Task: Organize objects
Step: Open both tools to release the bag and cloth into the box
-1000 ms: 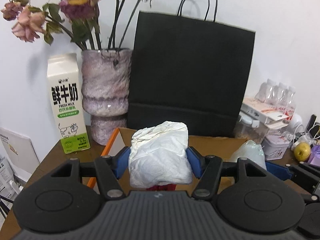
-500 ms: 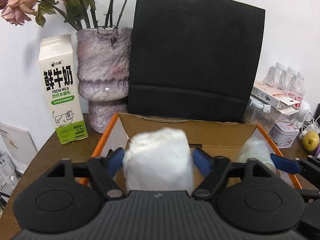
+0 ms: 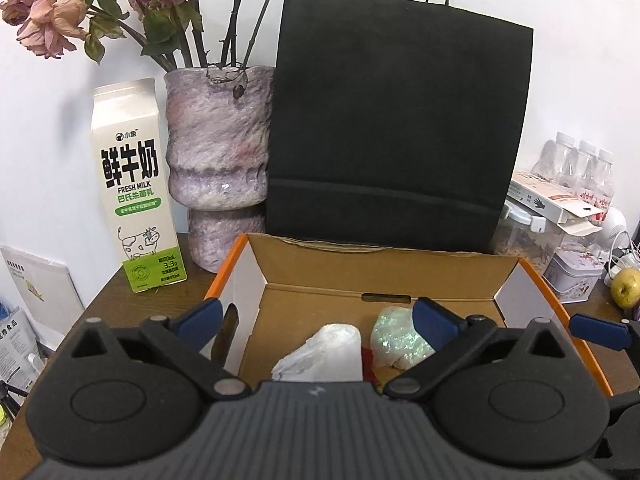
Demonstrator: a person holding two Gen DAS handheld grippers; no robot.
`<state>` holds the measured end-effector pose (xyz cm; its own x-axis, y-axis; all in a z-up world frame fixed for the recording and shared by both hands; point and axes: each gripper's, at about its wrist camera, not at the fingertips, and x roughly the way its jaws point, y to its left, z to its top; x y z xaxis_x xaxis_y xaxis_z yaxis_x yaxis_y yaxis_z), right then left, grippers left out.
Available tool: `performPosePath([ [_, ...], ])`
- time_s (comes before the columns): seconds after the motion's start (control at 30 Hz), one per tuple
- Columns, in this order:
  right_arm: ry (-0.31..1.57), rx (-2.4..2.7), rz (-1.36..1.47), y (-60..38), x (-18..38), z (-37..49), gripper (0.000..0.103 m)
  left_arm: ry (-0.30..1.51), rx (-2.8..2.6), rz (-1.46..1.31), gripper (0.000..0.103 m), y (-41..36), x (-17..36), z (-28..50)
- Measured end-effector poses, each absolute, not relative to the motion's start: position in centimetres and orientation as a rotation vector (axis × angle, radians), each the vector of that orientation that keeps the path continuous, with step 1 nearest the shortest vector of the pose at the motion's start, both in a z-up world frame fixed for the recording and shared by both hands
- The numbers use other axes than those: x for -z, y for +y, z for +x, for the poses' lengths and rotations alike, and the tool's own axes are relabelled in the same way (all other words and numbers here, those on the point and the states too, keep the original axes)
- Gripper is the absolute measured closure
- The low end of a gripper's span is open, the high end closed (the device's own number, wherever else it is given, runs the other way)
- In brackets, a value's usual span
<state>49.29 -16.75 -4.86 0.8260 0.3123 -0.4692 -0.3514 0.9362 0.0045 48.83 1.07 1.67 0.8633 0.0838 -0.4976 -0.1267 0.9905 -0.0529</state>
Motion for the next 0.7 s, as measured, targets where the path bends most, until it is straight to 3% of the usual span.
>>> performPosePath([
  [0.7, 0.427, -0.393, -0.053, -17.2, 1.5, 45.3, 0.000, 0.443, -0.052, -0.102, 0.000, 0.6, -4.8, 43.6],
])
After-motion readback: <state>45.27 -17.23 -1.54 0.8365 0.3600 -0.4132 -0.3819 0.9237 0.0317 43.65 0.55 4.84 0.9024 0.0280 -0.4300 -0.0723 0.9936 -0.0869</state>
